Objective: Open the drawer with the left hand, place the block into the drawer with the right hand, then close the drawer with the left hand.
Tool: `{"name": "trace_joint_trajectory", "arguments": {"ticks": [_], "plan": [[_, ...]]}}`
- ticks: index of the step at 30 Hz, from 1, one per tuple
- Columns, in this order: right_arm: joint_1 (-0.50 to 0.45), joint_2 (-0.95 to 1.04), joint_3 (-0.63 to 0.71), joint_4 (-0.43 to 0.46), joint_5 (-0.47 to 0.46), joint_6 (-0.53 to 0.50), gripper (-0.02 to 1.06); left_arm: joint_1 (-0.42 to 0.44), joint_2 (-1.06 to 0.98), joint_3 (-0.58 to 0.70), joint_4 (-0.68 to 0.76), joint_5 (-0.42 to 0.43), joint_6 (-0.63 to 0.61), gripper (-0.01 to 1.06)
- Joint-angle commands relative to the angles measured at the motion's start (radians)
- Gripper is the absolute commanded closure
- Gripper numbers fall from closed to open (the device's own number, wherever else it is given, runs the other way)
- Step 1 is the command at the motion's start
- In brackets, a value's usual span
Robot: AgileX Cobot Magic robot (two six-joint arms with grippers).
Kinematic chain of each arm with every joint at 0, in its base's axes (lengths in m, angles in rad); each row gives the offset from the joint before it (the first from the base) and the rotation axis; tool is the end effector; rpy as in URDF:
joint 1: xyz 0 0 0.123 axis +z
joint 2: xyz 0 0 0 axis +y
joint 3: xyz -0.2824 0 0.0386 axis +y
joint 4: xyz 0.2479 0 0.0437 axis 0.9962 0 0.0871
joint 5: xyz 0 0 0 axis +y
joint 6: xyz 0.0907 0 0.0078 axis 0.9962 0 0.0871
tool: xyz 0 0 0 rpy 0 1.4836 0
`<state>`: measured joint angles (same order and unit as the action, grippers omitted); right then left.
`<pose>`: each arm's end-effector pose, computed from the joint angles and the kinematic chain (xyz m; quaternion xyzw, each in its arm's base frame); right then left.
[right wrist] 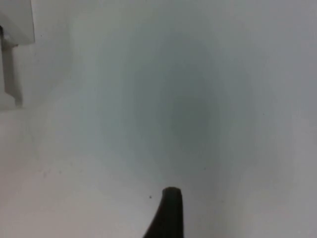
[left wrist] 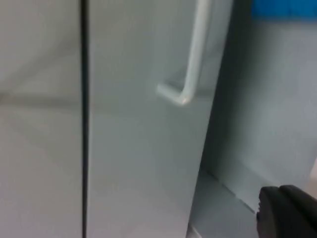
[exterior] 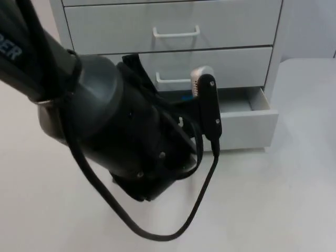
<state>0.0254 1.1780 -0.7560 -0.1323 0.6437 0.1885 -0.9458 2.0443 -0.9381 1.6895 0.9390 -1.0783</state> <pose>0.2226 -0.0016 0.2619 0.0389 0.9544 -0.0220 0.2952 0.2633 -0.2402 0.1136 0.5052 0.6865 0.3772 0.3624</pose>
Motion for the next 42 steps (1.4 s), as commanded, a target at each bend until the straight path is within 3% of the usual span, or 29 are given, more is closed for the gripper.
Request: {"name": "trace_joint_trajectory", "arguments": {"ticks": [1, 8, 12, 18, 22, 28, 42], "plan": [[0.007, -0.005, 0.003, -0.003, -0.006, 0.003, 0.33, -0.007, -0.007, 0.01, 0.026, 0.005, -0.031, 1.05], [0.007, -0.005, 0.003, -0.003, -0.004, 0.003, 0.33, 0.01, -0.007, 0.01, 0.055, -0.037, -0.107, 1.05], [0.007, -0.005, 0.003, -0.003, 0.004, -0.005, 0.33, 0.016, -0.007, 0.01, 0.055, -0.113, -0.111, 1.05], [0.007, -0.005, 0.003, -0.003, 0.002, -0.006, 0.33, 0.012, -0.031, 0.01, 0.042, -0.121, -0.103, 1.05], [0.007, -0.005, 0.003, -0.003, -0.006, -0.006, 0.33, 0.012, -0.039, 0.01, 0.055, -0.178, -0.111, 1.05], [0.007, -0.005, 0.003, -0.003, -0.006, -0.006, 0.33, 0.051, -0.003, 0.003, 0.055, -0.238, -0.132, 1.05], [0.007, -0.005, 0.003, -0.005, -0.016, -0.006, 0.33, 0.187, 0.045, -0.111, 0.055, -0.25, -0.139, 1.05]]}}
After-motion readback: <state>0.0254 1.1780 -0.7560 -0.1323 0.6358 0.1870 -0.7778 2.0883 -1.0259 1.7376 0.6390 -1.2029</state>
